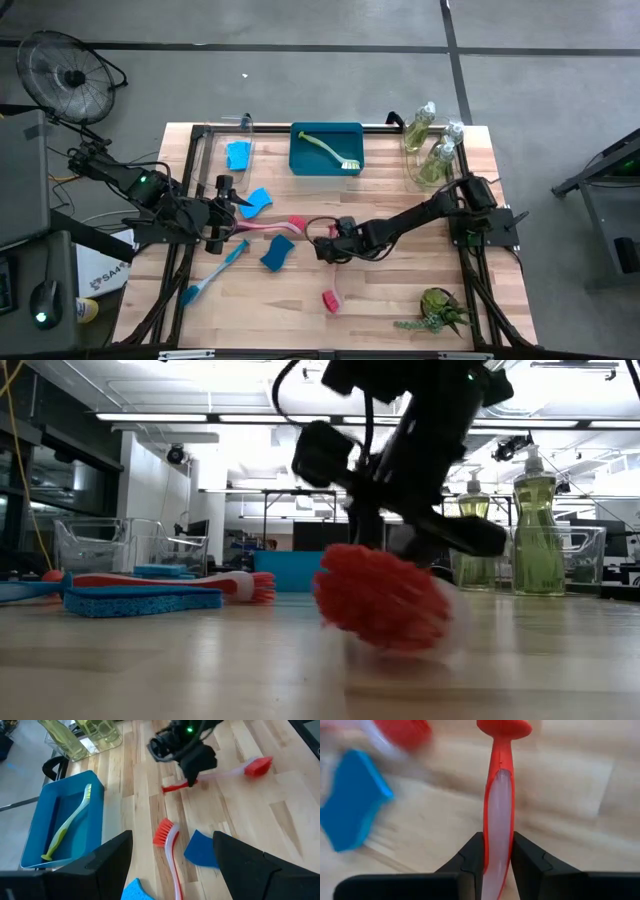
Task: Pick & Place Kitchen Sink Supplies
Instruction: Put the right red dish brush into the blue bin
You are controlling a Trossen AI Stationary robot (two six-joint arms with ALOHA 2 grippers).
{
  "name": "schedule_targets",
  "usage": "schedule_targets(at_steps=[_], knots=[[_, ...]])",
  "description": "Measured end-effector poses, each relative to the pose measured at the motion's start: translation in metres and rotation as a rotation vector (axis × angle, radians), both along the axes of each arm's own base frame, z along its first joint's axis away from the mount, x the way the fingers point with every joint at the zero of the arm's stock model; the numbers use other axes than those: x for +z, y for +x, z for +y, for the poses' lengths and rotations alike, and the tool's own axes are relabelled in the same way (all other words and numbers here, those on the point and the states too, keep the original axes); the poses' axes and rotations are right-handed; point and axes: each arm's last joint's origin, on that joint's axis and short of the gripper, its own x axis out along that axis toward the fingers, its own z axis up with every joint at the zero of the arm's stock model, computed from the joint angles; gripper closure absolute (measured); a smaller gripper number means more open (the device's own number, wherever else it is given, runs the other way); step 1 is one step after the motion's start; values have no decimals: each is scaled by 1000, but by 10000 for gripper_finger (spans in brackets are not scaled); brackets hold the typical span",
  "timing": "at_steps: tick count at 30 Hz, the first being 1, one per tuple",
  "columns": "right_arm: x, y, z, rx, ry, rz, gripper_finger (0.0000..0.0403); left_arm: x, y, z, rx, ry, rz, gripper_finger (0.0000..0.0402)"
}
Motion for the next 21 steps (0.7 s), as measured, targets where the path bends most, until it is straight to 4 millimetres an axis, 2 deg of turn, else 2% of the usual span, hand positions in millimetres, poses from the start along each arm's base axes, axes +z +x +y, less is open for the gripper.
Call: schedule_targets(at_steps=[8, 21], knots=[[34, -3, -5, 48, -95, -98, 335, 0, 0, 0, -1, -4, -5, 131], [98, -18, -33, 261, -200, -211, 335, 8, 6, -2, 46, -50, -106, 131]])
